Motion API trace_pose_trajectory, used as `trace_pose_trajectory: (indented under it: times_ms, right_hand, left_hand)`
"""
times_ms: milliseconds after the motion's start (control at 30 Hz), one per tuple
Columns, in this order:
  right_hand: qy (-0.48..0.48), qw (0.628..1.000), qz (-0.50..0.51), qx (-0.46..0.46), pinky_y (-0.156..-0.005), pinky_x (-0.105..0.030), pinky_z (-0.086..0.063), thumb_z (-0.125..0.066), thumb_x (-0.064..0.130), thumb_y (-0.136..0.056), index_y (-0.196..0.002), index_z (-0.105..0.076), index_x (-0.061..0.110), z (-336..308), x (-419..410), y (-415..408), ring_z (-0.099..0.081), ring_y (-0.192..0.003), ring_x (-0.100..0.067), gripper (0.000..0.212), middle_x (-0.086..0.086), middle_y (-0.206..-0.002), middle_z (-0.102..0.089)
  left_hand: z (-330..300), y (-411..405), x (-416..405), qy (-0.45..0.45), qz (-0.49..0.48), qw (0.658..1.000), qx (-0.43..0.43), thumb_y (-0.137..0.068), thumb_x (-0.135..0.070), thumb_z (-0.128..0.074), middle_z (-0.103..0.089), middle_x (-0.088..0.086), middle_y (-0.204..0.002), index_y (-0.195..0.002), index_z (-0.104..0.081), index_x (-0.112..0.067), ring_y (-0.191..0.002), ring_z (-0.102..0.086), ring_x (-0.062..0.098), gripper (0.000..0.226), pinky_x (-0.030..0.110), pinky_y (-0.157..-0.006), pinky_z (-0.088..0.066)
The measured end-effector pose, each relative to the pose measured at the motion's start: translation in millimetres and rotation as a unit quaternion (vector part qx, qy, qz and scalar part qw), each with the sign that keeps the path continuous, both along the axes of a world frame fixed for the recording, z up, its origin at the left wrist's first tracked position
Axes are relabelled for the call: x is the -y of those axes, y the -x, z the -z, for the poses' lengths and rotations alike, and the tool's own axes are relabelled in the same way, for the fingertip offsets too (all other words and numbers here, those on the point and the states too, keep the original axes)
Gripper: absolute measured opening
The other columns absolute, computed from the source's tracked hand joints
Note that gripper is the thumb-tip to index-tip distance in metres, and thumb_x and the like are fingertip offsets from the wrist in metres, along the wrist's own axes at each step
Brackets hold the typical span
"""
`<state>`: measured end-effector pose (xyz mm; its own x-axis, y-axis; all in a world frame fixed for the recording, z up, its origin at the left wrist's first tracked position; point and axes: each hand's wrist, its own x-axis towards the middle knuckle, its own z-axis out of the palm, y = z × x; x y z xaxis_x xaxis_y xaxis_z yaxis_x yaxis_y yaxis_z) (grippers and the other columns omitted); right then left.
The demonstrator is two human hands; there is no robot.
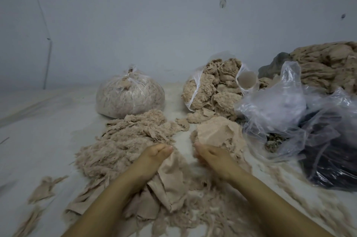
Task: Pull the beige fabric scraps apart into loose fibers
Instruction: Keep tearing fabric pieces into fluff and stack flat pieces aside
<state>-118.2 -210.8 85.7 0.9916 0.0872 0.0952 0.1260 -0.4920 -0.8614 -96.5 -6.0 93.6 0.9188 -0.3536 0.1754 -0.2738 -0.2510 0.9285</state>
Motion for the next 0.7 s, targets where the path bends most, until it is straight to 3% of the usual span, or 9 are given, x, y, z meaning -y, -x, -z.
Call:
trace_pose_trajectory:
  times_ms: [67,100,167,233,300,367,500,600,700]
  right_hand:
    - [-0.052,0.996,-0.063,0.023,-0.074,-0.013,-0.042,-0.047,0.079,-0.072,-0.094,-0.060,0.042,-2.0,-20.9,-0.6,-0.057,-0.086,0.009,0.045,0.024,-0.092,-0.063]
    - [-0.063,0.995,-0.074,0.036,-0.071,-0.010,-0.041,-0.055,0.073,-0.075,-0.095,-0.059,0.040,-0.9,-30.9,-1.5,-0.056,-0.080,0.010,0.039,0.026,-0.087,-0.063]
    - [-0.098,0.992,-0.039,0.068,-0.060,-0.014,-0.041,-0.069,0.047,-0.082,-0.081,-0.061,0.029,0.7,-42.6,-4.3,-0.053,-0.063,0.004,0.020,0.020,-0.068,-0.061]
    - [-0.125,0.988,0.004,0.086,-0.059,-0.025,-0.041,-0.069,0.031,-0.086,-0.069,-0.057,0.019,4.2,-44.2,-7.1,-0.051,-0.062,-0.008,0.024,0.005,-0.065,-0.058]
    - [-0.133,0.986,0.018,0.095,-0.057,-0.024,-0.039,-0.067,0.027,-0.087,-0.064,-0.053,0.018,6.4,-45.0,-6.6,-0.047,-0.059,-0.009,0.029,0.003,-0.061,-0.053]
    - [-0.148,0.982,0.037,0.109,-0.054,-0.023,-0.037,-0.064,0.027,-0.089,-0.064,-0.051,0.017,6.9,-45.3,-5.7,-0.043,-0.055,-0.007,0.030,0.006,-0.057,-0.049]
    - [-0.186,0.960,0.165,0.127,-0.049,-0.021,-0.031,-0.054,0.028,-0.095,-0.065,-0.045,0.018,4.6,-25.0,-11.1,-0.036,-0.055,-0.010,0.033,0.005,-0.059,-0.041]
    - [-0.187,0.958,0.177,0.124,-0.047,-0.018,-0.030,-0.046,0.029,-0.100,-0.069,-0.038,0.017,5.1,-14.5,-14.7,-0.035,-0.057,-0.008,0.033,0.003,-0.063,-0.039]
    - [-0.182,0.958,0.180,0.129,-0.047,-0.014,-0.033,-0.042,0.027,-0.101,-0.076,-0.042,0.014,8.4,-25.5,-18.3,-0.037,-0.056,-0.006,0.028,0.002,-0.067,-0.042]
  left_hand:
    - [-2.1,1.6,12.2,0.009,0.045,0.999,0.012,-0.091,-0.031,-0.051,-0.055,0.012,-0.078,-0.088,-0.060,0.010,-0.073,-0.051,0.017,0.042,0.031,-0.070,-0.043]
    - [-3.6,1.9,16.6,0.025,0.047,0.999,0.011,-0.090,-0.030,-0.052,-0.061,0.012,-0.080,-0.090,-0.063,0.010,-0.075,-0.056,0.017,0.041,0.031,-0.072,-0.046]
    - [-5.7,-0.5,19.8,0.040,0.013,0.999,0.023,-0.093,-0.024,-0.053,-0.060,0.010,-0.073,-0.082,-0.064,0.005,-0.069,-0.055,0.014,0.033,0.031,-0.066,-0.046]
    - [-3.1,-6.4,17.5,-0.001,-0.053,0.996,0.074,-0.095,-0.019,-0.053,-0.052,0.001,-0.062,-0.067,-0.059,-0.008,-0.059,-0.047,0.009,0.030,0.025,-0.058,-0.039]
    - [3.9,-10.4,17.5,-0.024,-0.094,0.990,0.099,-0.096,-0.019,-0.052,-0.044,-0.004,-0.056,-0.061,-0.050,-0.014,-0.055,-0.041,0.009,0.035,0.025,-0.054,-0.034]
    - [7.5,-11.8,22.0,0.010,-0.123,0.989,0.081,-0.096,-0.019,-0.052,-0.042,-0.005,-0.052,-0.059,-0.046,-0.013,-0.052,-0.039,0.011,0.037,0.024,-0.050,-0.033]
    - [7.3,-21.2,9.7,0.066,-0.251,0.965,0.032,-0.098,-0.022,-0.047,-0.047,0.002,-0.046,-0.060,-0.048,-0.010,-0.046,-0.043,0.017,0.040,0.024,-0.047,-0.032]
    - [6.5,-15.2,4.8,0.049,-0.160,0.986,0.014,-0.097,-0.035,-0.046,-0.055,0.001,-0.050,-0.071,-0.061,-0.012,-0.050,-0.051,0.014,0.038,0.024,-0.051,-0.039]
    - [13.4,-6.2,22.8,0.003,0.012,0.999,-0.050,-0.086,-0.037,-0.065,-0.072,-0.013,-0.081,-0.103,-0.066,-0.024,-0.074,-0.066,0.001,0.021,0.013,-0.062,-0.048]
